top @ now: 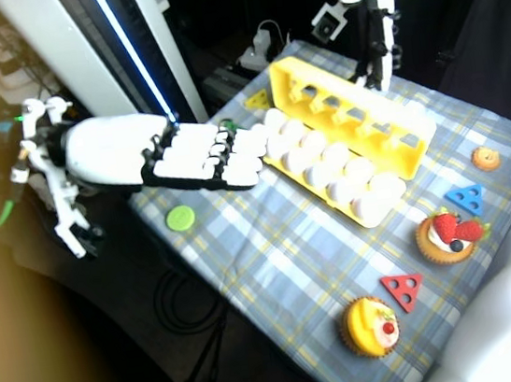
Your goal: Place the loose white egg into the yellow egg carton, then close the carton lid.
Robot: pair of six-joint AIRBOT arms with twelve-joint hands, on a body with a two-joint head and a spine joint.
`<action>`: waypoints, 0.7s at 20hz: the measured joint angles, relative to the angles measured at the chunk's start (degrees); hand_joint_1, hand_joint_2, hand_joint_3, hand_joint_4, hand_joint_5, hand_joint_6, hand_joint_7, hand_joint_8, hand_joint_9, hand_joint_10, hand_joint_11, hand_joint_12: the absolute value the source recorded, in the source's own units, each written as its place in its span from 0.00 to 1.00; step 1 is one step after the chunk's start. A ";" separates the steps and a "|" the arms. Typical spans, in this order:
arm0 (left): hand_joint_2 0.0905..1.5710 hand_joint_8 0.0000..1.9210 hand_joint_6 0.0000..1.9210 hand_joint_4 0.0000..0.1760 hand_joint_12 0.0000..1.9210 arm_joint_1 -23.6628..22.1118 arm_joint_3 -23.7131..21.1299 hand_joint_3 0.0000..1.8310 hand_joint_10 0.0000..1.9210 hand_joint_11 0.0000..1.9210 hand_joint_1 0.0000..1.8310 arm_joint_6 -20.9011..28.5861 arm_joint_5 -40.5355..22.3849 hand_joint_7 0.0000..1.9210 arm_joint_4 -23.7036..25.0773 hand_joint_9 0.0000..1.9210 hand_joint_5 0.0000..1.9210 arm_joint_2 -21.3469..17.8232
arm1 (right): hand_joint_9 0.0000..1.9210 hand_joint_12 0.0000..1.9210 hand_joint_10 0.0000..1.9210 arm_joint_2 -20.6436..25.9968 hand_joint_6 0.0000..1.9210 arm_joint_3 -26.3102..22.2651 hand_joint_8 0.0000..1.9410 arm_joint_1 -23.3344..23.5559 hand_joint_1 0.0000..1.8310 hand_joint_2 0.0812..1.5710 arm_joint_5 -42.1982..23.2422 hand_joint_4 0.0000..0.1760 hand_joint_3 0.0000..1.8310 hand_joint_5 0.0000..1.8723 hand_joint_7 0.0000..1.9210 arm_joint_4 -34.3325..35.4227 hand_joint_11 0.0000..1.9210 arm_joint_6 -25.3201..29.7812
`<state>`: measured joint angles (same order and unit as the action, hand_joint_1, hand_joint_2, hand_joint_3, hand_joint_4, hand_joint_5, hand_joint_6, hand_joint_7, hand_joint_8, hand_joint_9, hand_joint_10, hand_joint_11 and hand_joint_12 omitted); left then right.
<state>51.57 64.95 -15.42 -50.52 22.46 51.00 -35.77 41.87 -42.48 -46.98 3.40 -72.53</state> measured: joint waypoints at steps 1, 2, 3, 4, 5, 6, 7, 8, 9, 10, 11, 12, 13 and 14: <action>0.86 0.00 0.00 0.21 0.42 -1.77 0.15 0.01 0.00 0.00 0.03 -0.02 1.62 0.00 2.12 0.01 0.00 0.61 | 0.00 0.00 0.00 0.04 0.00 0.00 0.00 0.00 0.29 0.78 0.02 0.00 0.00 0.00 0.00 0.11 0.00 0.00; 0.85 0.00 0.00 0.57 0.55 -2.71 0.15 0.00 0.00 0.00 0.05 0.02 2.78 0.00 3.65 0.00 0.00 0.83 | 0.00 0.00 0.00 0.09 0.00 0.00 0.00 0.00 0.29 0.78 0.02 0.00 0.00 0.00 0.00 0.15 0.00 0.00; 0.87 0.00 0.00 0.59 0.61 -4.57 0.28 0.00 0.00 0.00 0.05 -0.02 4.74 0.00 6.93 0.00 0.00 1.29 | 0.00 0.00 0.00 0.22 0.00 0.00 0.00 0.00 0.29 0.78 0.00 0.00 0.00 0.00 0.00 0.11 0.00 0.00; 0.90 0.00 0.00 0.49 0.58 -6.05 0.33 0.01 0.00 0.00 0.06 0.00 6.16 0.00 8.92 0.00 0.00 1.66 | 0.00 0.00 0.00 0.37 0.00 -0.11 0.00 -0.15 0.29 0.78 -0.13 0.00 0.00 0.00 0.00 0.26 0.00 0.00; 0.90 0.00 0.00 0.44 0.45 -8.04 0.74 0.00 0.00 0.00 0.06 0.13 7.93 0.00 11.91 0.00 0.00 2.43 | 0.00 0.00 0.00 0.46 0.00 -0.13 0.00 -0.46 0.30 0.78 -0.46 0.00 0.00 0.00 0.00 0.26 0.00 0.02; 0.91 0.00 0.00 0.36 0.36 -9.57 0.96 0.00 0.00 0.00 0.08 0.68 9.75 0.00 14.19 0.00 0.00 2.93 | 0.00 0.00 0.00 0.52 0.00 -0.33 0.00 -0.50 0.30 0.78 -0.37 0.00 0.00 0.00 0.00 0.39 0.00 0.02; 0.91 0.00 0.00 0.27 0.35 -10.23 1.29 0.00 0.00 0.00 0.09 1.14 10.58 0.00 15.93 0.00 0.00 3.34 | 0.00 0.00 0.00 0.55 0.00 -0.42 0.00 -0.66 0.31 0.78 -0.52 0.00 0.00 0.00 0.00 0.39 0.00 0.00; 0.91 0.00 0.00 0.15 0.35 -11.50 1.60 0.00 0.00 0.00 0.10 2.34 12.39 0.00 18.45 0.00 0.00 4.26 | 0.00 0.00 0.00 0.66 0.00 -0.42 0.00 -0.66 0.30 0.78 -0.50 0.00 0.00 0.00 0.00 0.28 0.00 0.00; 0.91 0.00 0.00 0.05 0.32 -12.48 1.84 0.00 0.00 0.00 0.10 3.48 13.97 0.00 21.31 0.00 0.00 5.09 | 0.00 0.00 0.00 0.70 0.00 -0.42 0.00 -0.70 0.31 0.78 -0.63 0.03 0.00 0.00 0.00 0.44 0.00 0.00; 0.92 0.00 0.00 0.00 0.22 -13.14 1.81 0.00 0.00 0.00 0.10 3.85 14.67 0.00 23.47 0.00 0.00 5.42 | 0.00 0.00 0.00 0.70 0.00 -0.42 0.00 -0.70 0.32 0.78 -0.72 0.00 0.00 0.00 0.00 0.48 0.00 0.00; 0.92 0.00 0.00 0.00 0.04 -14.08 1.81 0.00 0.00 0.00 0.10 4.26 15.28 0.00 25.55 0.00 0.00 5.64 | 0.00 0.00 0.00 0.72 0.00 -0.39 0.00 -0.70 0.33 0.78 -0.72 0.00 0.00 0.00 0.00 0.46 0.00 0.00; 0.92 0.00 0.00 0.00 0.01 -15.45 1.81 0.00 0.00 0.00 0.11 5.46 16.68 0.00 28.70 0.00 0.00 6.14 | 0.00 0.00 0.00 0.72 0.00 -0.42 0.00 -0.72 0.33 0.78 -0.72 0.00 0.00 0.00 0.00 0.44 0.00 0.00; 0.93 0.00 0.00 0.00 0.00 -16.50 1.84 0.00 0.00 0.00 0.08 6.38 17.70 0.00 31.65 0.00 0.00 6.49 | 0.00 0.00 0.00 0.81 0.00 -0.42 0.00 -1.05 0.34 0.78 -0.94 0.00 0.00 0.00 0.00 0.42 0.00 0.02; 0.95 0.00 0.00 0.00 0.00 -18.10 1.81 0.01 0.00 0.00 0.04 7.96 18.99 0.00 36.02 0.00 0.00 7.06 | 0.00 0.00 0.00 1.07 0.00 -0.52 0.00 -1.05 0.35 0.78 -0.70 0.01 0.00 0.00 0.00 0.44 0.00 0.00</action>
<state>33.47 66.76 -7.46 -31.53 58.48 58.06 -34.70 41.34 -43.53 -47.68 3.84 -72.53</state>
